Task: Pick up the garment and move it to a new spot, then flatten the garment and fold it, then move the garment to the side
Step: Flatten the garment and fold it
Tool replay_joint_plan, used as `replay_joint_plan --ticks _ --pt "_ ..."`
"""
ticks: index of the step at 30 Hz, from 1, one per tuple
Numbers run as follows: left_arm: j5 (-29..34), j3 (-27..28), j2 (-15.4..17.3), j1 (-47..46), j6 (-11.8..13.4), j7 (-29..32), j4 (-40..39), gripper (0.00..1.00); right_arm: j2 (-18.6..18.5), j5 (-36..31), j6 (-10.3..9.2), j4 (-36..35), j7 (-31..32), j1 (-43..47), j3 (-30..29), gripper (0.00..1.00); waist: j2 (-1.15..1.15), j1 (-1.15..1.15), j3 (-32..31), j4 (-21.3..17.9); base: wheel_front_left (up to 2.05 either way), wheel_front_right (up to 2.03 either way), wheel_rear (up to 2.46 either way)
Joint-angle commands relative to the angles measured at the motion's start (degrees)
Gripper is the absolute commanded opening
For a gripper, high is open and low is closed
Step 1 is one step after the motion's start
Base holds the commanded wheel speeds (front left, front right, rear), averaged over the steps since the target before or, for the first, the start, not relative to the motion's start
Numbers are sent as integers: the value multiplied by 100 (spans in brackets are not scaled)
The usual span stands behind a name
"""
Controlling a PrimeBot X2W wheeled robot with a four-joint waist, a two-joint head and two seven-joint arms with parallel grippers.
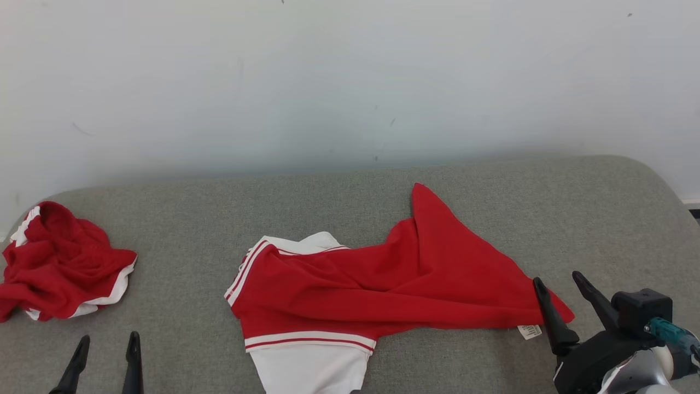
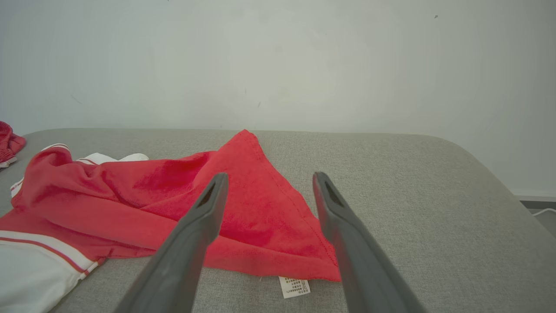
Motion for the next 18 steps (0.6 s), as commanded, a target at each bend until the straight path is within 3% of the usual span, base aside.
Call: replay_joint_plan --ticks 1,8,18 --pt "3 16 41 85 9 21 -43 100 8 -25 -12 -38 26 56 -31 100 0 0 -2 -3 0 0 0" --pt "-34 10 101 173 30 137 -359 100 74 11 -12 -287 189 152 -132 100 0 0 -15 -13 0 0 0" --pt "-187 -104 238 179 -167 378 -461 100 129 0 -12 -334 292 157 -158 100 0 0 -28 7 0 0 0"
